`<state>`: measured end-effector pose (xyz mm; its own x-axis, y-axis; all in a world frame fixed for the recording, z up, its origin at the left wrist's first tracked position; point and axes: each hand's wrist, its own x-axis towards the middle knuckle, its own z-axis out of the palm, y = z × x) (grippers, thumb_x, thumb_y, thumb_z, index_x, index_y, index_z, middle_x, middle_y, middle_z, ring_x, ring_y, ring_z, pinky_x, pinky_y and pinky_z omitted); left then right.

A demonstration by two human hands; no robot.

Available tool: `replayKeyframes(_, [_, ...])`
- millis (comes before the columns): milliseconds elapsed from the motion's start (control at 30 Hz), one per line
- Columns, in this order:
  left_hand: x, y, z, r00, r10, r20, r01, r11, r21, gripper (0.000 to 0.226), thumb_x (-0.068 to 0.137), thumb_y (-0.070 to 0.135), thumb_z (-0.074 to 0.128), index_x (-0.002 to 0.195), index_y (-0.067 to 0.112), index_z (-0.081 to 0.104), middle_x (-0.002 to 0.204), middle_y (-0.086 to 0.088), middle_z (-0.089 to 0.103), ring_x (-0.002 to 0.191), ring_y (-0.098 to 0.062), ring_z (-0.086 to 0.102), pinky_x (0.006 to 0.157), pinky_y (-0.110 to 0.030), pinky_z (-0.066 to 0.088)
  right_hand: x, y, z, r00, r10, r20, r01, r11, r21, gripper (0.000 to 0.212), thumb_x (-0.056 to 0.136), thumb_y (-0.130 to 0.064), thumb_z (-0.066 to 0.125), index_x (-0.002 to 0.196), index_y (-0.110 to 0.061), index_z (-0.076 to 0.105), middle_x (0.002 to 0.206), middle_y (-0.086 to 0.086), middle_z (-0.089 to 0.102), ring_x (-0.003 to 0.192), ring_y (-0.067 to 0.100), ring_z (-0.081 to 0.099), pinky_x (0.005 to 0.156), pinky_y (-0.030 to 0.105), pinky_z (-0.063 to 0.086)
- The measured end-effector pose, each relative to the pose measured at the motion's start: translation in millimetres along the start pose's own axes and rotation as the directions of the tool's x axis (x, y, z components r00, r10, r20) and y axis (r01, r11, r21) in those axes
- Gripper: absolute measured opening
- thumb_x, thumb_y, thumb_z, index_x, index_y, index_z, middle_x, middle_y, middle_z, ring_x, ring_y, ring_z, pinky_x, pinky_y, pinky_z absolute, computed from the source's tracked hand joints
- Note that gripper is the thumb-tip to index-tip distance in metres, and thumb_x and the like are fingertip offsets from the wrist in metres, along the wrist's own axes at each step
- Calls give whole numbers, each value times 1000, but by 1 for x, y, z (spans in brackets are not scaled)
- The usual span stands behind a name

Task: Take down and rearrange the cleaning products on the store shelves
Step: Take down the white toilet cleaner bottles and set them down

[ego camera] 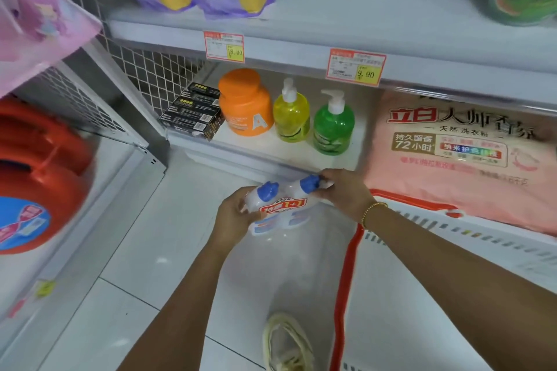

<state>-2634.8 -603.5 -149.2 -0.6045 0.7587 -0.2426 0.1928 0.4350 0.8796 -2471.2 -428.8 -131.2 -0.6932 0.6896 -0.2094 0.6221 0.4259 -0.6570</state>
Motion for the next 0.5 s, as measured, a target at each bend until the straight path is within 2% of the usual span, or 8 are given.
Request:
replayKeyframes(67, [-1, 1, -5, 1000, 11, -4, -10, 998, 68, 42, 75, -3, 76, 109, 17, 62, 100, 6, 66, 88, -3, 62, 70, -2, 44, -3, -3, -1, 1000, -23, 3, 23, 999, 29, 26, 84, -19, 67, 109, -14, 67, 104, 5, 69, 95, 20, 60, 69, 15, 32])
replayKeyframes(167, [-3, 10, -18, 998, 53, -28, -47, 982, 181, 35, 77, 0, 76, 102, 21, 63, 96, 10, 65, 85, 3, 60, 70, 0, 41, -13, -10, -9, 999, -32, -5, 33, 998, 58, 29, 84, -5, 61, 110, -15, 68, 112, 4, 67, 100, 18, 62, 82, 12, 36])
replayKeyframes(233, [-3, 26, -26, 994, 104, -35, -93, 966, 239, 28, 79, 0, 74, 94, 21, 64, 91, 13, 65, 83, 3, 60, 68, 1, 39, -23, -21, -25, 997, -73, -37, 75, 996, 49, 28, 84, -1, 59, 109, -12, 69, 110, 4, 68, 94, 15, 62, 78, 9, 36])
replayKeyframes(333, [-2, 76, -34, 982, 179, -61, -157, 952, 263, 6, 84, 12, 73, 85, 16, 68, 82, 6, 68, 78, -6, 62, 66, -6, 42, -42, -48, -69, 965, -216, -149, 222, 975, 22, 15, 84, -11, 66, 98, -11, 72, 96, 2, 72, 78, 7, 60, 74, 12, 43])
replayKeyframes(367, [-1, 99, -35, 968, 241, -76, -212, 939, 270, 9, 86, 18, 71, 80, 12, 67, 77, 3, 68, 72, -7, 62, 64, -11, 43, -48, -57, -90, 939, -273, -208, 277, 961, -14, 11, 83, -15, 69, 92, -12, 73, 89, 1, 72, 75, 7, 60, 75, 17, 46])
replayKeyframes(400, [-1, 123, -36, 943, 322, -89, -287, 917, 279, 21, 87, 24, 69, 74, 8, 66, 71, -2, 67, 67, -11, 60, 62, -18, 44, -54, -65, -112, 901, -326, -286, 323, 945, -57, 9, 82, -18, 70, 87, -11, 73, 84, 0, 71, 72, 9, 60, 74, 19, 47])
replayKeyframes(467, [-3, 177, -36, 884, 451, -125, -412, 877, 246, 39, 90, 33, 65, 66, 2, 62, 64, -8, 65, 60, -17, 58, 63, -29, 43, -61, -72, -160, 785, -405, -468, 378, 913, -156, 9, 81, -20, 71, 82, -11, 71, 77, 0, 68, 69, 12, 56, 69, 21, 42])
replayKeyframes(500, [-3, 203, -35, 856, 498, -140, -466, 860, 206, 43, 90, 35, 63, 64, 1, 62, 62, -6, 65, 57, -15, 57, 63, -30, 43, -62, -70, -184, 733, -417, -537, 369, 907, -201, 8, 82, -20, 70, 82, -11, 69, 78, 1, 66, 71, 13, 55, 69, 23, 41])
